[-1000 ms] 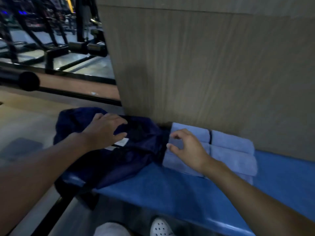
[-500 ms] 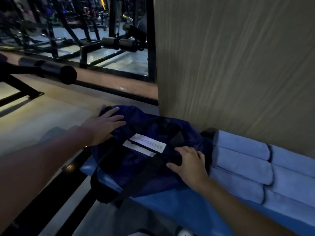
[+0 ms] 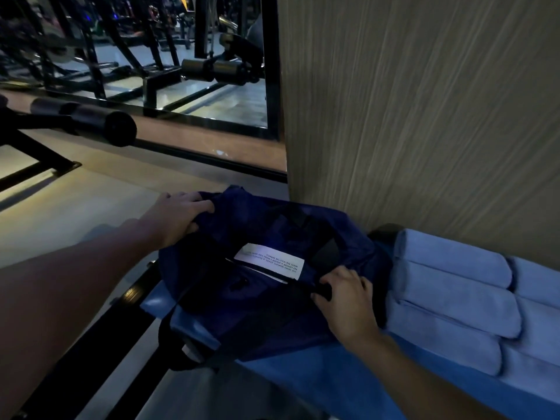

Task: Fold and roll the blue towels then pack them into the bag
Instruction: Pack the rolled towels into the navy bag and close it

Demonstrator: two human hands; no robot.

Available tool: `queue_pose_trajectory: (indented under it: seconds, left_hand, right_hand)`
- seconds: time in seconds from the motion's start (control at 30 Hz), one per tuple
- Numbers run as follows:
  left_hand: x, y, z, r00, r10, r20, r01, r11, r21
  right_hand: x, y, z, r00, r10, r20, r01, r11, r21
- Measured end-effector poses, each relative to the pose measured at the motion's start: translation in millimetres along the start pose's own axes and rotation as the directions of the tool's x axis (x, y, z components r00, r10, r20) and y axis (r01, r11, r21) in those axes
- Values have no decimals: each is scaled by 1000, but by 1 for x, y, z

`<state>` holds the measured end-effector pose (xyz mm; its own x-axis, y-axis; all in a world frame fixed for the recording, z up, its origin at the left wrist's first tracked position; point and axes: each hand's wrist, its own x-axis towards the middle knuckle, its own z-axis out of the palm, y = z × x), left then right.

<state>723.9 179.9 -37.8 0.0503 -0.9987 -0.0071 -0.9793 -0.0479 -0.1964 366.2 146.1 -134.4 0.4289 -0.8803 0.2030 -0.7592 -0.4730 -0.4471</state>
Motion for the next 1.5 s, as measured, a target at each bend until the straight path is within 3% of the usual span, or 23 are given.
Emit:
queue_pose_trajectory:
  seconds: [0.17,0.27,0.37,0.6,0.67,0.77,0.87,1.2,1.5]
  left_hand:
    - [-18,-13,6,989,122,-88,-126,991,-43]
    - [-41,-21,1,994,110,-29,-112,989,-93]
    - [-71,-22,3,998,67,-20,-70,985,-158]
    - [-112,-27,19,1000,5,16,-3,987,-158]
    - [-116,-29,19,1000,-25,-14,21,971,-238]
    - [-118,-32,14,998,-35,-52,15,942,-336]
    - [-122,-34,3,994,-15,-113,-24,942,-334]
    - [-147,-21,-43,985,11,-171,-65,946,-317]
    - [-170,-8,-111,931,-107,-349,-40,921,-388]
  right_hand:
    - [0,6,4,998,-39,50,35,996,87]
    - [0,8,5,991,-116,63,103,978,182]
    - [-6,5,3,989,-141,35,134,979,155]
    - [-14,-1,-2,985,118,125,-138,977,165]
    - [-17,-3,-5,970,181,161,-211,958,193]
    - [-16,-7,-11,938,232,259,-252,967,48]
    - [-17,-12,-16,933,254,255,-242,967,-78]
    - [-32,-6,-18,960,27,278,-71,986,149]
    - [-18,-39,-105,994,74,-75,-23,845,534]
